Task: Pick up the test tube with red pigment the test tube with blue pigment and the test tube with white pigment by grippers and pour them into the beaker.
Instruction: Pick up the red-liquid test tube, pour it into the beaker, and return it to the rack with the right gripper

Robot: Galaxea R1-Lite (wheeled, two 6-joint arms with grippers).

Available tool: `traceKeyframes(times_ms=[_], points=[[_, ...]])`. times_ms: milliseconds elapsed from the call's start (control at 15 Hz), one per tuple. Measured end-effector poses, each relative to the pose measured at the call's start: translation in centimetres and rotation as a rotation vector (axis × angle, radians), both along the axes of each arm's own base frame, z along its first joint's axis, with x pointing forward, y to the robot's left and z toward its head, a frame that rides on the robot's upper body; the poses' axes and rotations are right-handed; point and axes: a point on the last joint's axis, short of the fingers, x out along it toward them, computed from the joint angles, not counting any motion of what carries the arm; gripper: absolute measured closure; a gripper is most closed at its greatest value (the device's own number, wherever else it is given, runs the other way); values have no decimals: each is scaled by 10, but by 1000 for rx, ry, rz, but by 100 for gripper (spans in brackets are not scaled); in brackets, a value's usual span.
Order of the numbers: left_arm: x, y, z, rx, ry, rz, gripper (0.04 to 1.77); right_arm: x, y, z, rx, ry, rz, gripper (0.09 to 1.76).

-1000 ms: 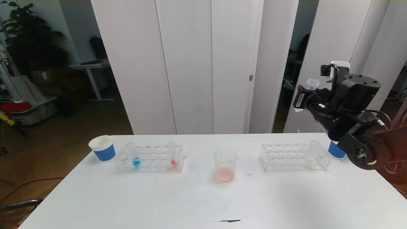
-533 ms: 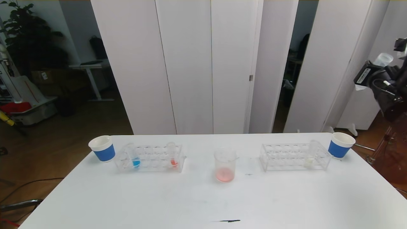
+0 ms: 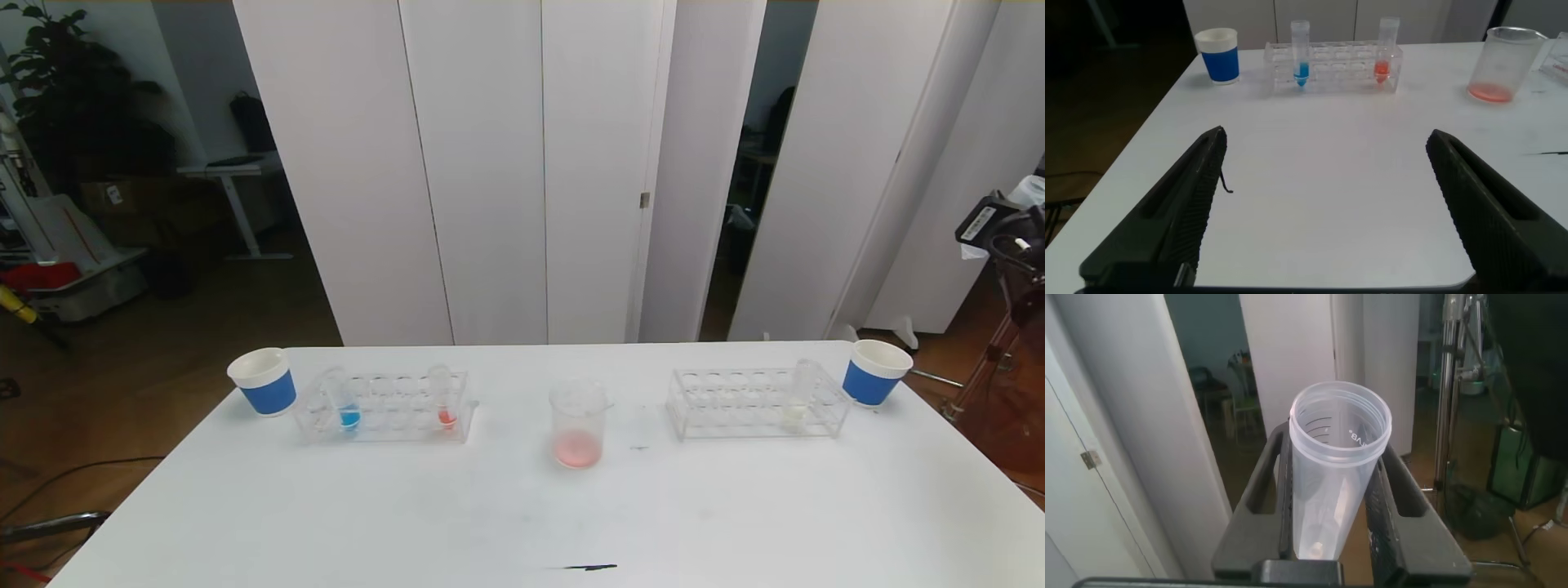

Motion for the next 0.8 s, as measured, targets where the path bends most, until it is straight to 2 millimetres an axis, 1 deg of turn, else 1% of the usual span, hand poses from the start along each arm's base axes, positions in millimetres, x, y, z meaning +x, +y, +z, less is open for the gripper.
traceKeyframes(times_ms=[267,600,800], points=[[0,0,0,0,1,0,7,21,-11,-46,31,70,-13,127],[0,0,0,0,0,0,7,42,-16,-99,50,150,-13,127],[0,0,0,0,1,0,7,57,-14,-126,59,192,-4,127]])
